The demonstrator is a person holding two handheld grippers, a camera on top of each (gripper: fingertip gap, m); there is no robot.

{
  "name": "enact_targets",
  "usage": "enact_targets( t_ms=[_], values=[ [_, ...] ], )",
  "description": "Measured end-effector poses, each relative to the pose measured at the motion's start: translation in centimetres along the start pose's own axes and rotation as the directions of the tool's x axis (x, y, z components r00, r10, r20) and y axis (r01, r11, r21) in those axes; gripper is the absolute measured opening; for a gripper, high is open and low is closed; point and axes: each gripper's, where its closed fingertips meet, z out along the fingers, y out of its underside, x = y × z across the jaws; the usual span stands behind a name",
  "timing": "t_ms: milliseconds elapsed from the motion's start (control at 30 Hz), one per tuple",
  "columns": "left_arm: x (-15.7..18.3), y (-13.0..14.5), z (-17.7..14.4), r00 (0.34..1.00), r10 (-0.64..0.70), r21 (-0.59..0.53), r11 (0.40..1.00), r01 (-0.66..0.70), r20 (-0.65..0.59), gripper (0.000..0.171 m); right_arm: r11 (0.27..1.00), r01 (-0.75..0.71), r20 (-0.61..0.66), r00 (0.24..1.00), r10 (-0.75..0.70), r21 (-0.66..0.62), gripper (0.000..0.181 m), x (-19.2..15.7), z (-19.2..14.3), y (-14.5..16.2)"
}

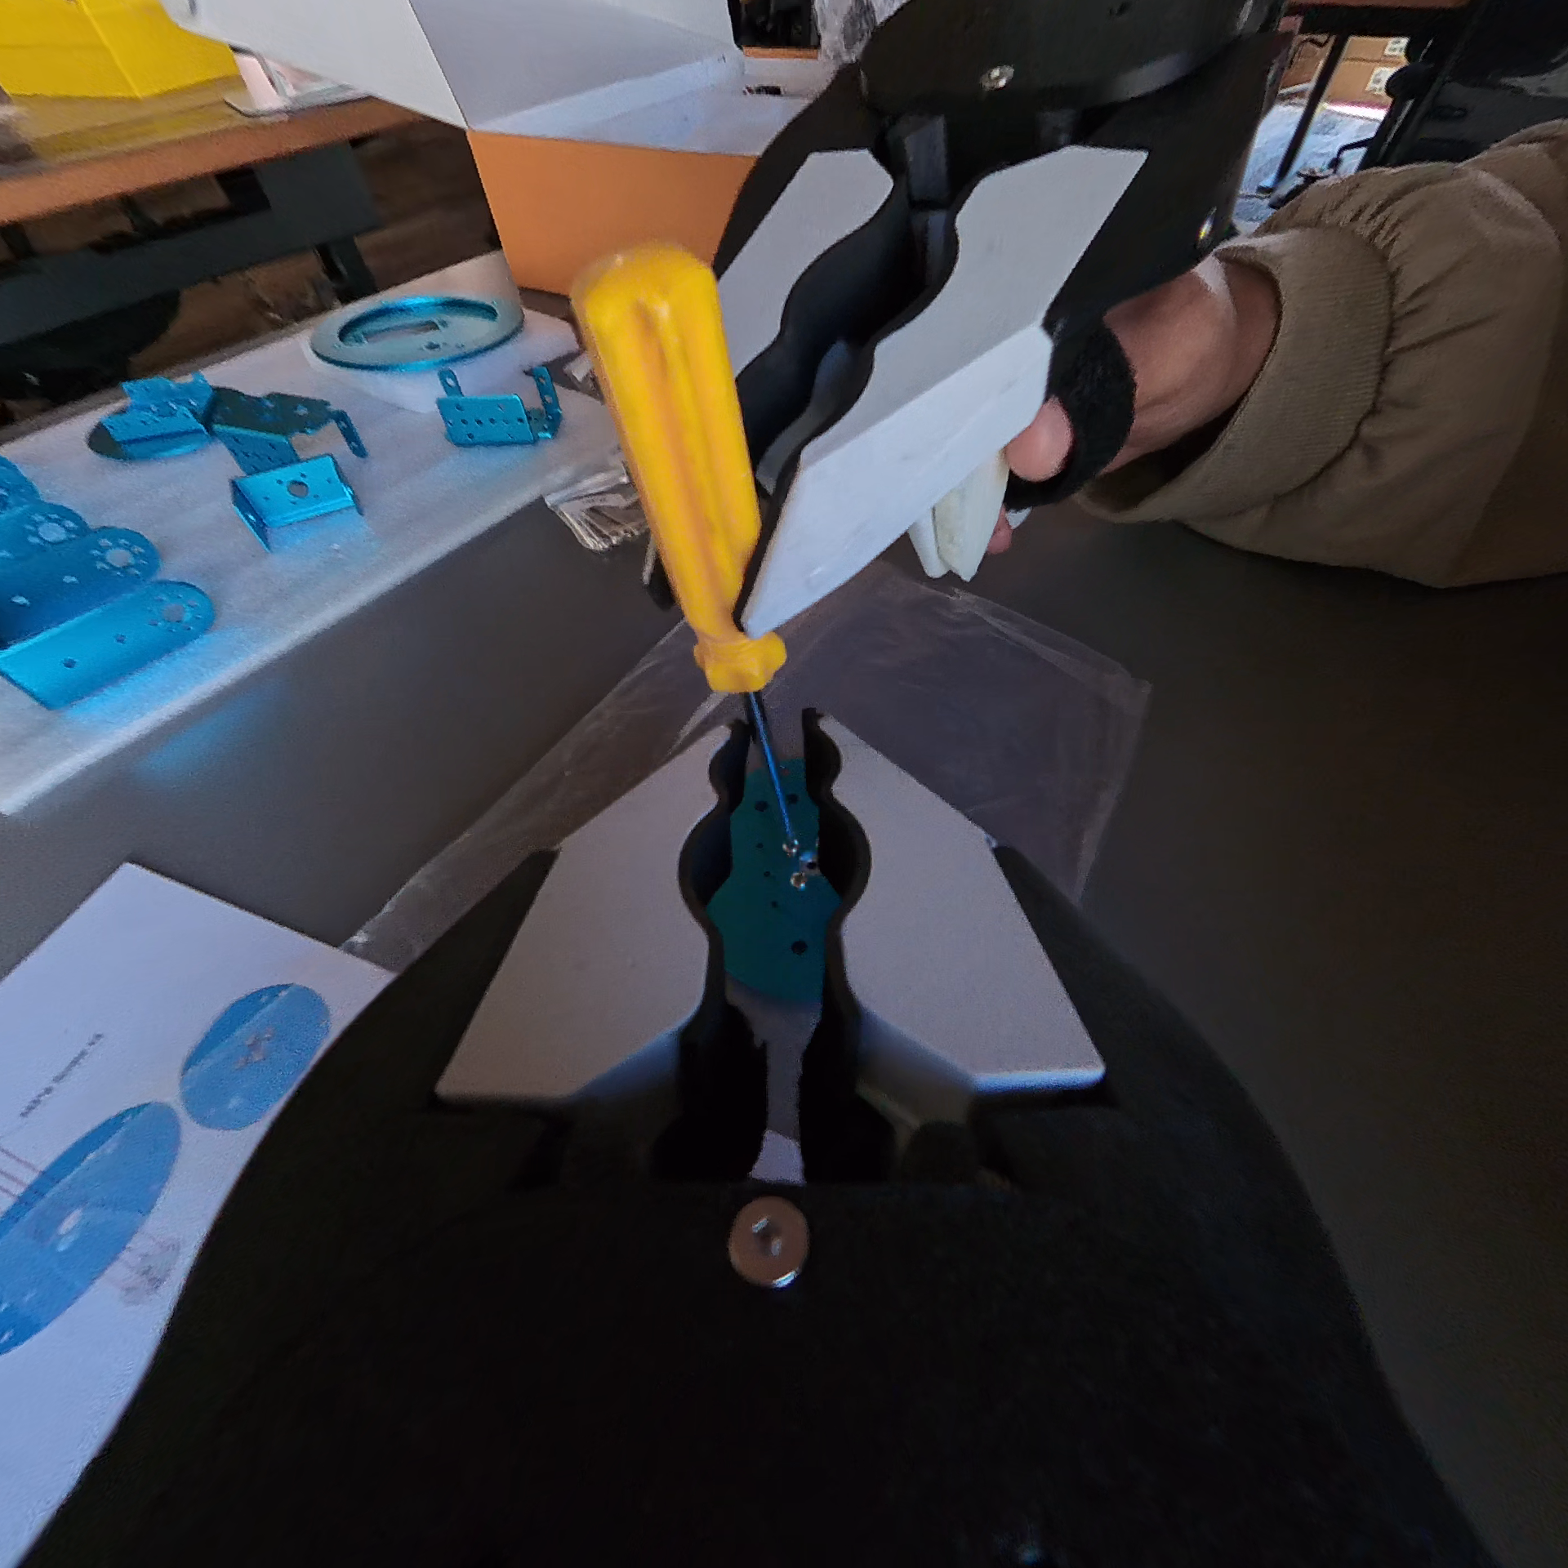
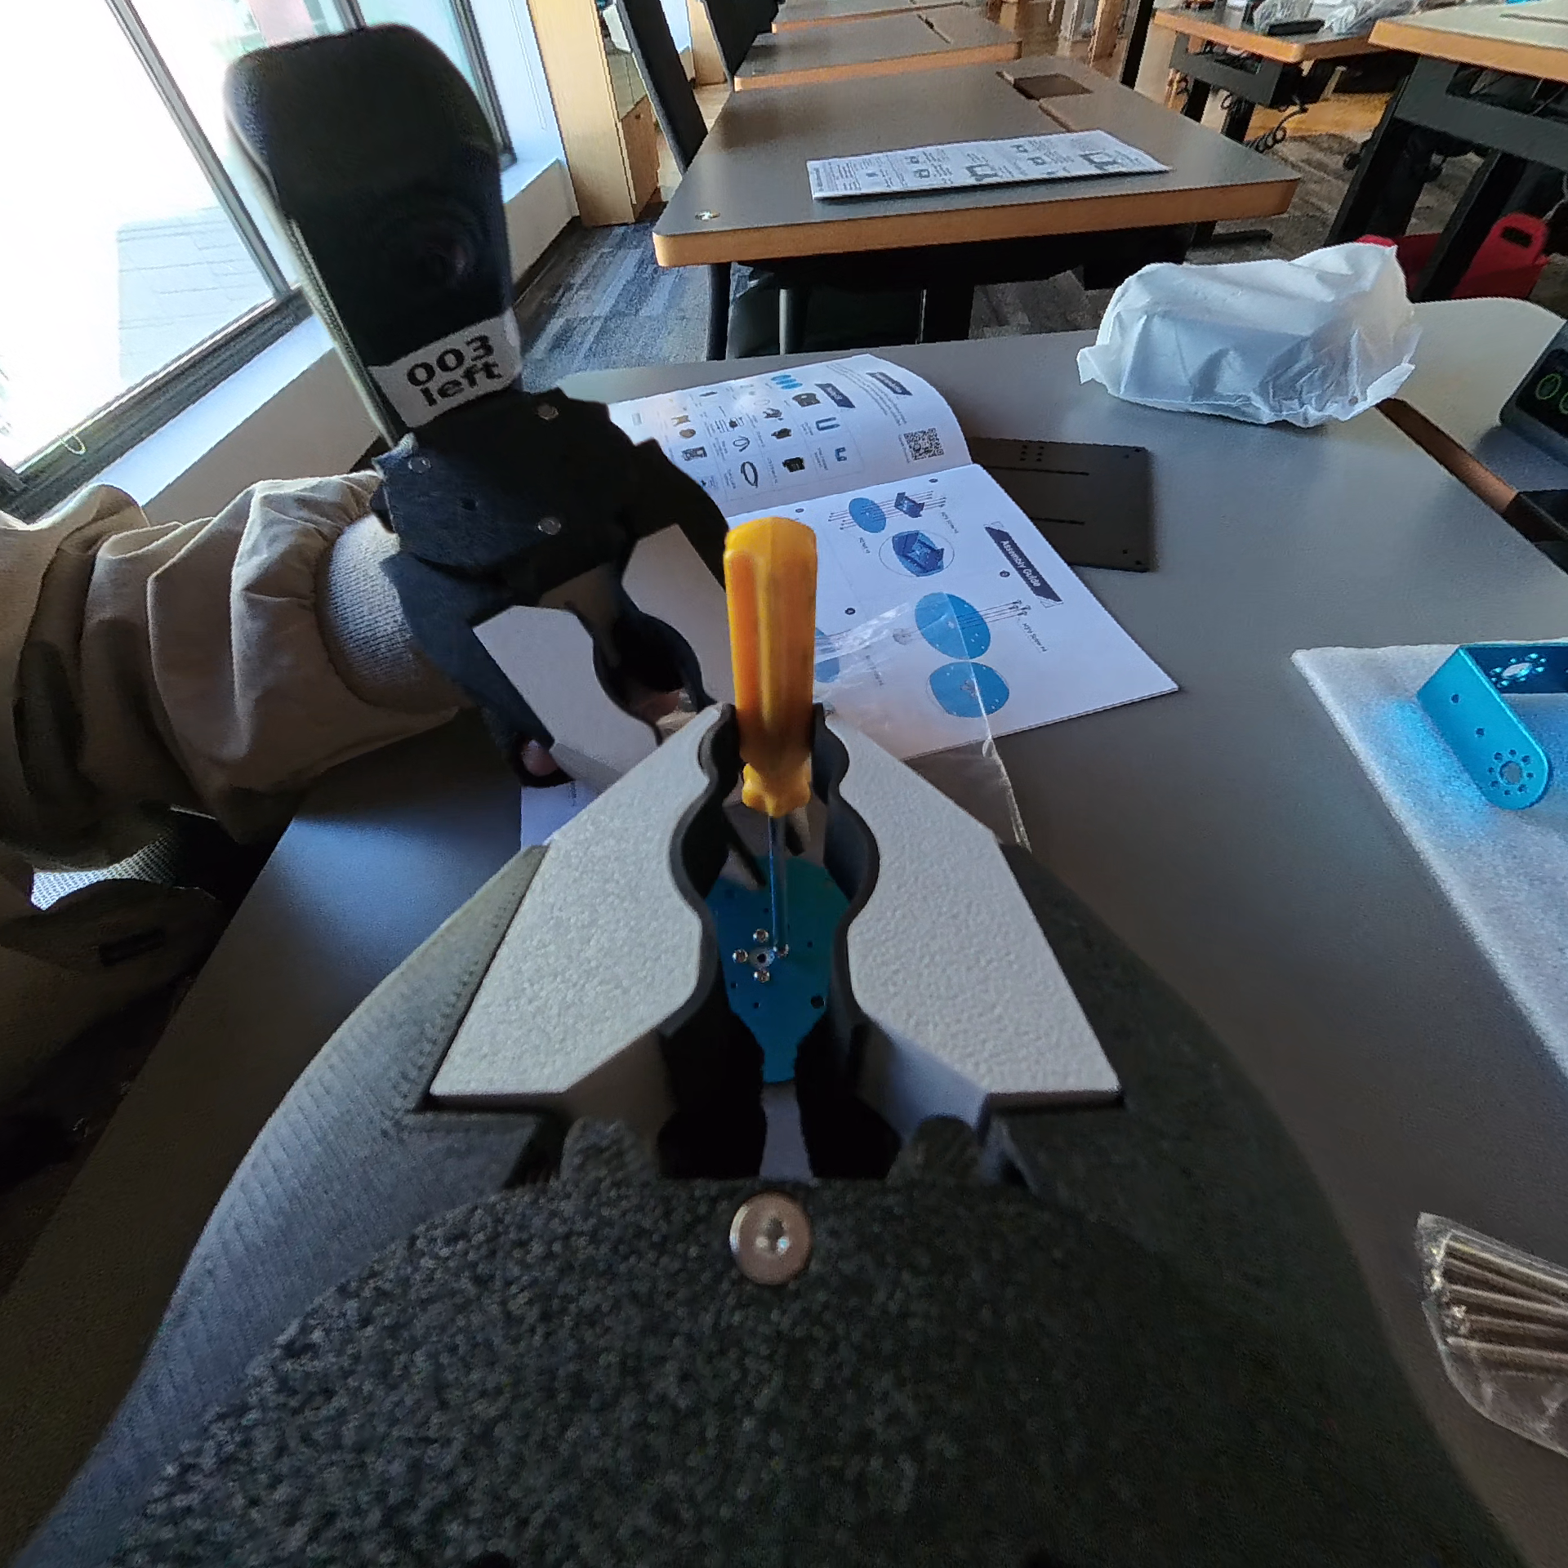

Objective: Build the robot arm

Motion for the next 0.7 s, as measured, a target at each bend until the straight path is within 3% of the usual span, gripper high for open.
enact_targets(
  t_ms=[467, 700],
  values=[
    [0.1, 0.6, 0.7, 0.999, 0.031, -0.028, 0.999, -0.03, 0.012, 0.004, 1.0, 0.021, 0.046, 0.999, -0.021, 0.007, 0.016, -0.4, -0.4, 0.0],
    [0.4, 0.5, 0.8, 1.0, 0.024, -0.021, 0.999, -0.024, -0.012, 0.004, 0.988, 0.143, 0.319, 0.935, -0.151, 0.05, 0.067, -1.7, -2.7, -2.0]
  ],
)
